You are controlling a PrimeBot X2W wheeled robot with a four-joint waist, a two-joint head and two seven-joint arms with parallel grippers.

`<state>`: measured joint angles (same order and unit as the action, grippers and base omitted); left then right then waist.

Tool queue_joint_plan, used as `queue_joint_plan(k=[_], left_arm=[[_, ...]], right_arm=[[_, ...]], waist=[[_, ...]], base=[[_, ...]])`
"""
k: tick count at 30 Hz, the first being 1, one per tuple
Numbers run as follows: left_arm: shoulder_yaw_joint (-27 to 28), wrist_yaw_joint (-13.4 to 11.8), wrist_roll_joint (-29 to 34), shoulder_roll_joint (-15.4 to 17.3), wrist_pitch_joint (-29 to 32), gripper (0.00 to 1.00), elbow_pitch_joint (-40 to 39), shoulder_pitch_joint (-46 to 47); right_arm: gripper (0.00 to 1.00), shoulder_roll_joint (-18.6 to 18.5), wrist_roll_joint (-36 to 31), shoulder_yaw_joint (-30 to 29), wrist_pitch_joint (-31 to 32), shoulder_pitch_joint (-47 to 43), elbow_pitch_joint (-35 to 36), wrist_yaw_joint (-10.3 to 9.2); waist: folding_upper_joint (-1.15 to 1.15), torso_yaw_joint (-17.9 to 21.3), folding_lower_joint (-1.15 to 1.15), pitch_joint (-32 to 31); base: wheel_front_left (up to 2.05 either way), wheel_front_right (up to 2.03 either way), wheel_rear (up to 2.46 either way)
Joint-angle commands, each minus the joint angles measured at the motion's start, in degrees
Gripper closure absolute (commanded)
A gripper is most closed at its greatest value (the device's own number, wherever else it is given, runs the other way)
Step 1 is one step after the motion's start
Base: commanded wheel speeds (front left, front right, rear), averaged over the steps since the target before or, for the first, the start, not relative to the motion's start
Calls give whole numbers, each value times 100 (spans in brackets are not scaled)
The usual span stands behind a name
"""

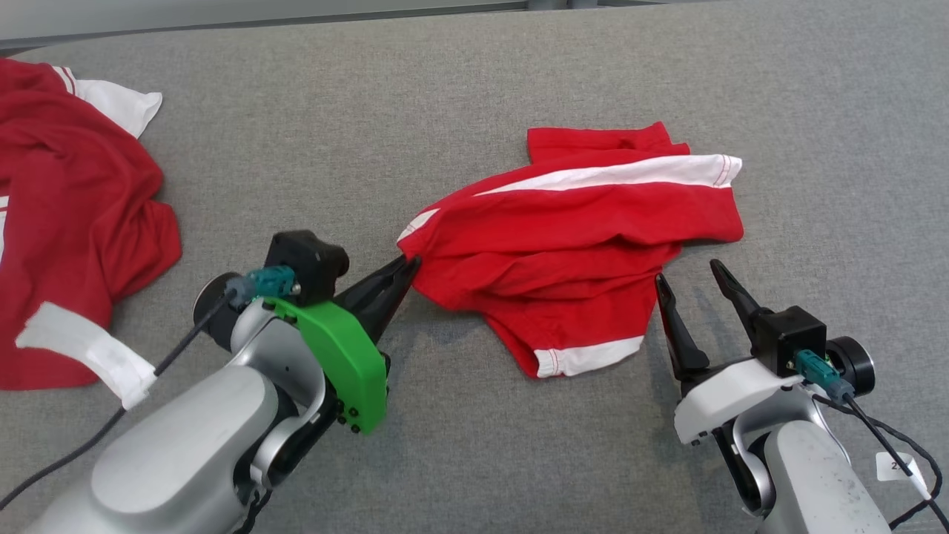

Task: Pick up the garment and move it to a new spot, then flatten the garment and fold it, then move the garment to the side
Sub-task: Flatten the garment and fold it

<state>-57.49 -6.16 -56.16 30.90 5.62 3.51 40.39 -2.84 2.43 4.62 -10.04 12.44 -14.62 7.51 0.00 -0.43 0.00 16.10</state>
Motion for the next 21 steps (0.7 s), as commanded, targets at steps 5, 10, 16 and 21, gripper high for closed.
queue_joint_plan(k=[5,10,16,21], left_arm=[[-328,-143,503,278,-131,100,-300,-337],[-519,-246,687,391,-148,98,-347,-537],[-593,-449,720,402,-275,0,-209,-816],[-458,-656,725,344,-754,0,-146,-1117]], right_arm=[[0,-9,-81,-9,73,-77,100,-4],[0,-9,-102,-19,132,-178,148,-4],[0,-10,-92,-4,193,-245,144,-4],[0,-11,-146,-180,259,-310,203,-4]], waist=[[0,-38,0,-51],[0,-9,0,-131],[0,66,0,-274],[0,77,0,-397]], base=[[0,0,0],[0,0,0],[0,0,0],[0,0,0]])
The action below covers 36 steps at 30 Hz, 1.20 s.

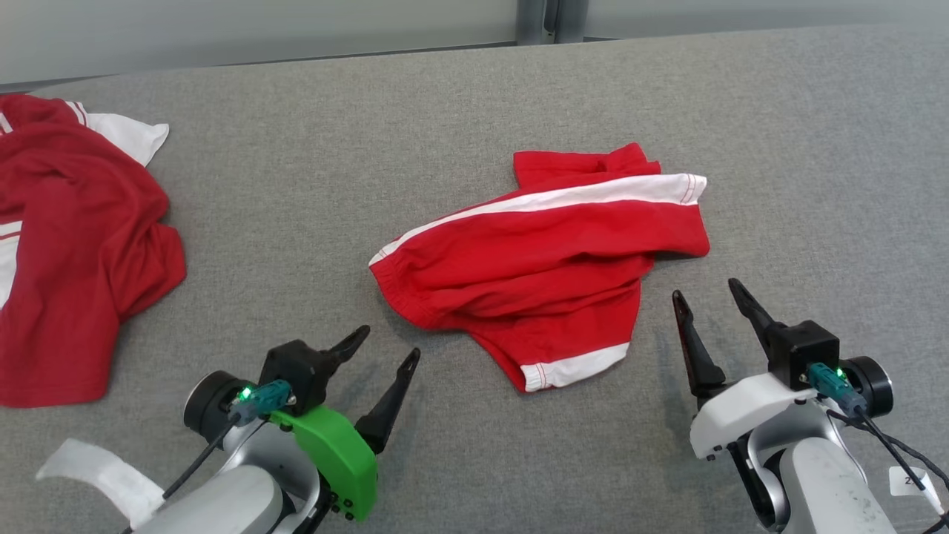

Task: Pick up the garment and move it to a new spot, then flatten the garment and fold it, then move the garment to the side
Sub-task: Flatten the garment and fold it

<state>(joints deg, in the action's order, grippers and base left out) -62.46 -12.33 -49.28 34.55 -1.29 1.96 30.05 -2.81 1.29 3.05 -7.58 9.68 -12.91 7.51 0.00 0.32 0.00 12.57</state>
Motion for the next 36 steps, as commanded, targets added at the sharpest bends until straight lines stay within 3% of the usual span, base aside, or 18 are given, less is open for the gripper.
queue_joint_plan(k=[1,7,9,11,14,18,19,22,27,36], left_arm=[[100,-102,62,-45,-242,0,35,-145],[626,-514,191,-260,-1277,0,224,-514],[1038,-679,260,-384,-1379,0,197,-685],[1798,-741,476,-691,-1394,0,-89,-893],[3114,-502,826,-1295,-1384,0,-485,-1505],[4380,64,1413,-2108,-1386,0,-596,-2046],[4722,329,1744,-2334,-1386,0,-423,-2199],[4958,681,2158,-2567,-1388,0,-76,-2268],[5083,1060,2572,-2633,-1386,0,454,-2332],[5203,1389,3020,-2664,-1388,0,1168,-2551]], right_arm=[[0,-9,-32,-51,23,-53,49,-4],[0,-11,-88,-302,15,-138,173,-4],[0,-15,-3,-401,-9,-202,226,-4],[0,-17,111,-616,-27,-225,274,-4],[0,-1,275,-761,-40,-195,292,-1],[0,-16,506,-829,-296,-117,304,-2],[0,-15,617,-792,-415,-85,295,-2],[0,-16,704,-755,-520,-58,241,-2],[0,-16,643,-714,-568,-106,132,-2],[0,-15,104,-718,-271,-439,-3,-3]], waist=[[0,-4,0,-65],[0,-83,0,-200],[0,-134,0,-252],[0,-194,0,-292],[0,-276,0,-360],[0,-369,0,-454],[0,-401,0,-500],[0,-450,0,-569],[0,-501,0,-708],[0,-648,0,-1045]], base=[[0,0,0],[0,0,0],[0,0,0],[0,0,0],[0,0,0],[0,0,0],[0,0,0],[0,0,0],[0,0,0],[0,0,0]])
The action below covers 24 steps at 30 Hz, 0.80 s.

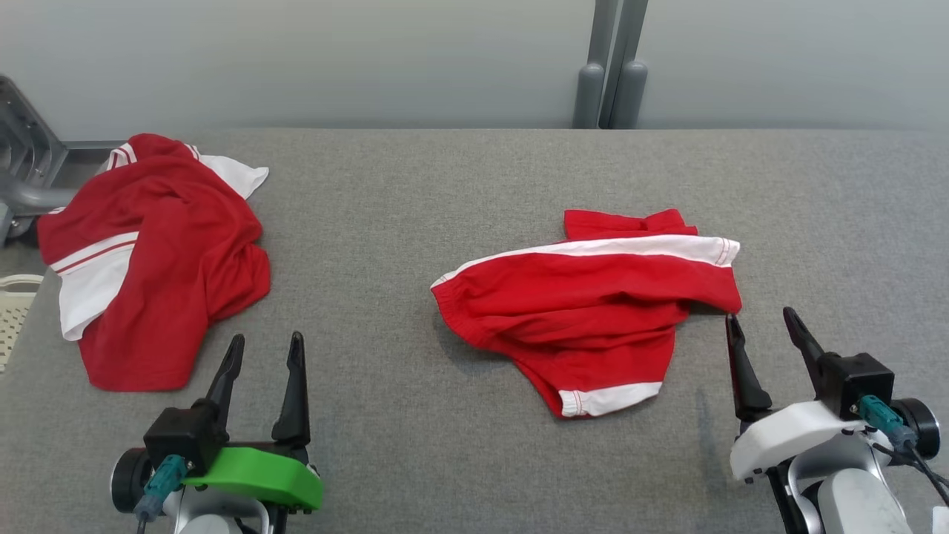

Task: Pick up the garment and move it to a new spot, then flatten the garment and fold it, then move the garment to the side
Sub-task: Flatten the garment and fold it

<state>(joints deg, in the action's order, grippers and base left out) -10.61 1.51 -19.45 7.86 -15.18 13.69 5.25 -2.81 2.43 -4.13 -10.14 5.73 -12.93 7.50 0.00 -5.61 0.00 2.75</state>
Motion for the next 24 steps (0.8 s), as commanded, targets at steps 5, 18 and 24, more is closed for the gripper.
queue_joint_plan(k=[5,18,24], left_arm=[[-29,96,66,91,1,0,270,-205],[-37,194,-52,144,9,0,310,-280],[-62,219,-112,199,17,0,301,-310]], right_arm=[[0,-16,-196,49,240,-275,37,-2],[0,-16,-123,147,446,-511,208,-2],[0,-15,-67,189,455,-462,214,-2]], waist=[[0,-77,0,-164],[0,-27,0,-169],[0,12,0,-130]], base=[[0,0,0],[0,0,0],[0,0,0]])
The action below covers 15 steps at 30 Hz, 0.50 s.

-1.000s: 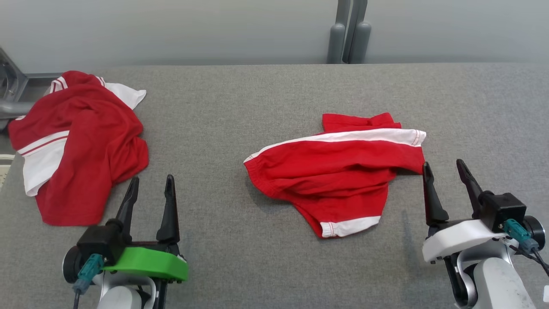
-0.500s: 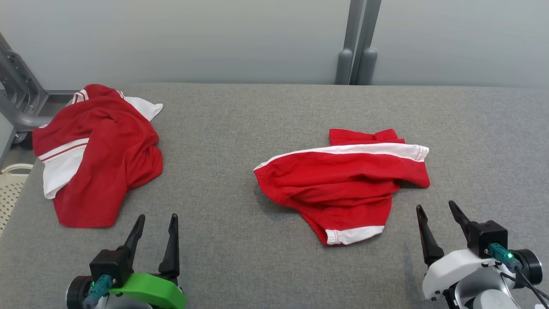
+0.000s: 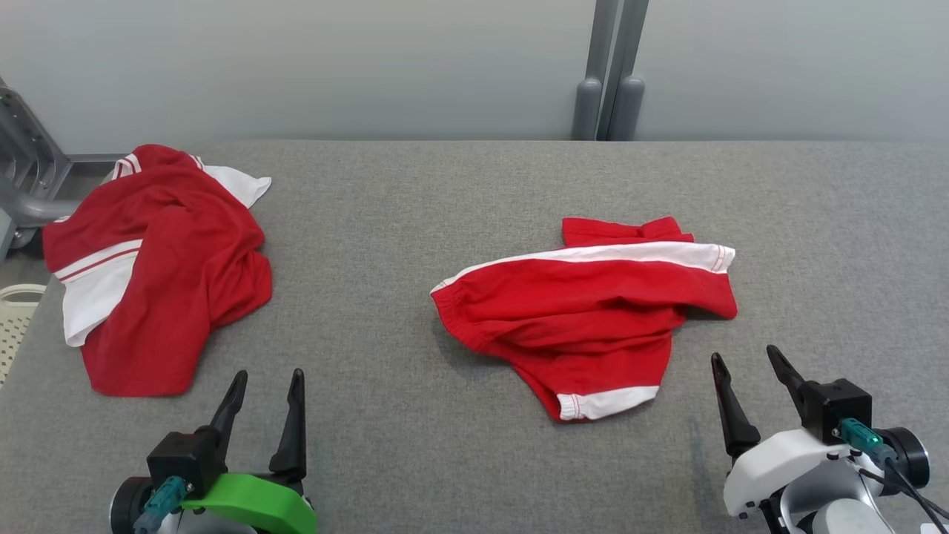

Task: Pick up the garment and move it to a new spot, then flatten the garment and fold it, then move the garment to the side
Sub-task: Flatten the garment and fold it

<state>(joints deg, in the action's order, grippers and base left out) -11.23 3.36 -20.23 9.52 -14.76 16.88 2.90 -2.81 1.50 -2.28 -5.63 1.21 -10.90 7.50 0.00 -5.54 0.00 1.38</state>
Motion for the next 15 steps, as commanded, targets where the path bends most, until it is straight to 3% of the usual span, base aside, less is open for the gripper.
queue_joint_plan(k=[1,7,11,15], left_arm=[[-36,54,-35,50,23,0,-10,-66],[-207,183,-171,74,424,0,-72,208],[-347,223,-377,-37,1142,0,-222,581],[-414,113,-749,-209,2230,0,-322,1047]], right_arm=[[0,-15,47,12,13,7,8,-2],[0,-15,123,-76,286,169,38,-2],[0,-51,310,-246,1033,462,143,-2],[0,-422,462,-219,2037,918,203,-3]], waist=[[0,14,0,18],[0,31,0,110],[0,15,0,253],[0,44,0,454]], base=[[0,0,0],[0,0,0],[0,0,0],[0,0,0]])
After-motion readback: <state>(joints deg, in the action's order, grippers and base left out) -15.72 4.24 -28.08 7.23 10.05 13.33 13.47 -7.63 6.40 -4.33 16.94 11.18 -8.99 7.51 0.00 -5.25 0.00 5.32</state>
